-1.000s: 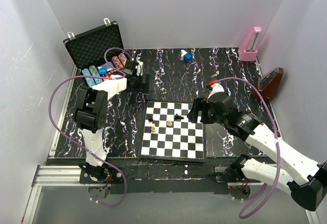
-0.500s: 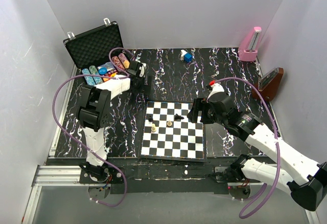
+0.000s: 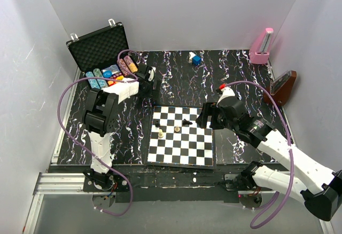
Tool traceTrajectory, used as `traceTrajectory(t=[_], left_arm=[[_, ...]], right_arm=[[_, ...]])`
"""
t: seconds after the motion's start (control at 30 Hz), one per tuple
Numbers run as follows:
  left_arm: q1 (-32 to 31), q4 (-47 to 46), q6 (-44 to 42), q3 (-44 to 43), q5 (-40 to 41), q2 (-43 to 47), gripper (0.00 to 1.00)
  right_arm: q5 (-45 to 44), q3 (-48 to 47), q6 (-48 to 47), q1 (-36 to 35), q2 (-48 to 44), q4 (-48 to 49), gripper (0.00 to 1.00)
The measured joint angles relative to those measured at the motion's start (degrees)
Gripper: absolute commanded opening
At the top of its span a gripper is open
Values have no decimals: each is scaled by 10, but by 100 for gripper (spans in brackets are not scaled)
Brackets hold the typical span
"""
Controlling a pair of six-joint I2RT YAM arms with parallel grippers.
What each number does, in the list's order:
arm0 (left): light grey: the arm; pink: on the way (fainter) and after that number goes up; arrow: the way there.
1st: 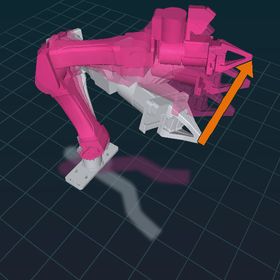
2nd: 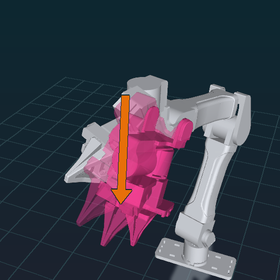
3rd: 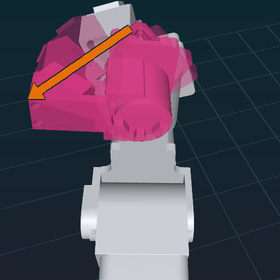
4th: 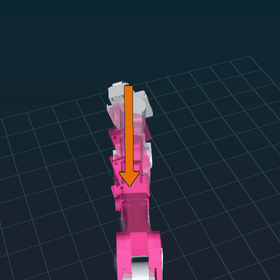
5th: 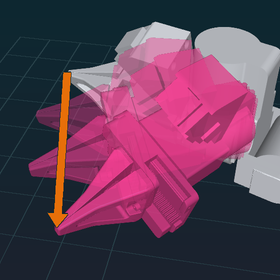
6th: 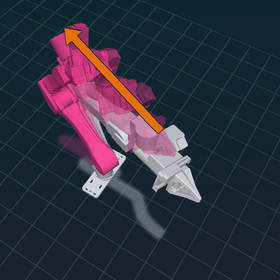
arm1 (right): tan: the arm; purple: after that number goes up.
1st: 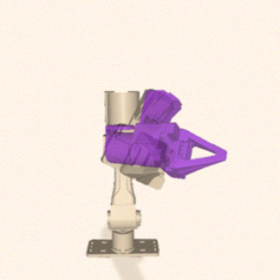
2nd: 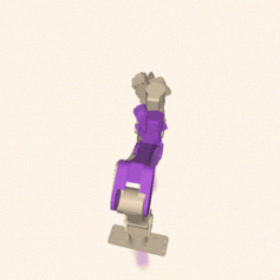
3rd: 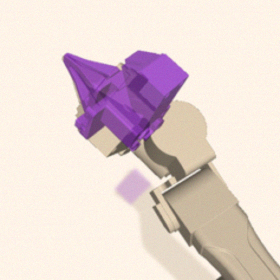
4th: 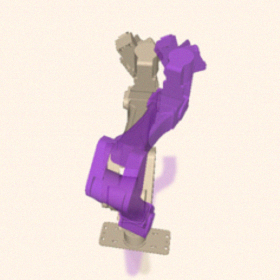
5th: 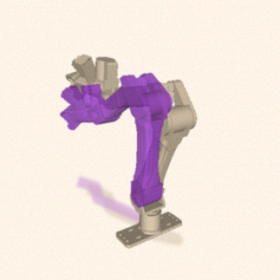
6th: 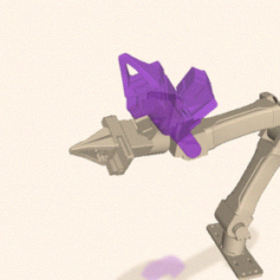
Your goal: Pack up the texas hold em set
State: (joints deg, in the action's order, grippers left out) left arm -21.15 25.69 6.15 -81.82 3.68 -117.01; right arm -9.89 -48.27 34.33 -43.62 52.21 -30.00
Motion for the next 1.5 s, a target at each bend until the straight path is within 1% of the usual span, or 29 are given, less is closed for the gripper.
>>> traceTrajectory(t=[0.27,0.6,0.8,1.03,1.3,1.5], left_arm=[[0,9,-6,-10,4,-7,84],[0,13,-10,-22,3,-15,84],[0,12,-10,-25,2,-17,80],[-1,12,-10,-26,2,-18,71],[-2,12,-10,-26,4,-18,52],[-4,9,-10,-23,9,-15,44]], right_arm=[[0,1,0,0,-3,0,86],[0,2,0,0,-5,1,85],[0,4,0,0,-8,0,85],[0,4,1,0,-10,1,85],[0,4,2,0,-12,1,85],[0,4,3,0,-12,1,85]])
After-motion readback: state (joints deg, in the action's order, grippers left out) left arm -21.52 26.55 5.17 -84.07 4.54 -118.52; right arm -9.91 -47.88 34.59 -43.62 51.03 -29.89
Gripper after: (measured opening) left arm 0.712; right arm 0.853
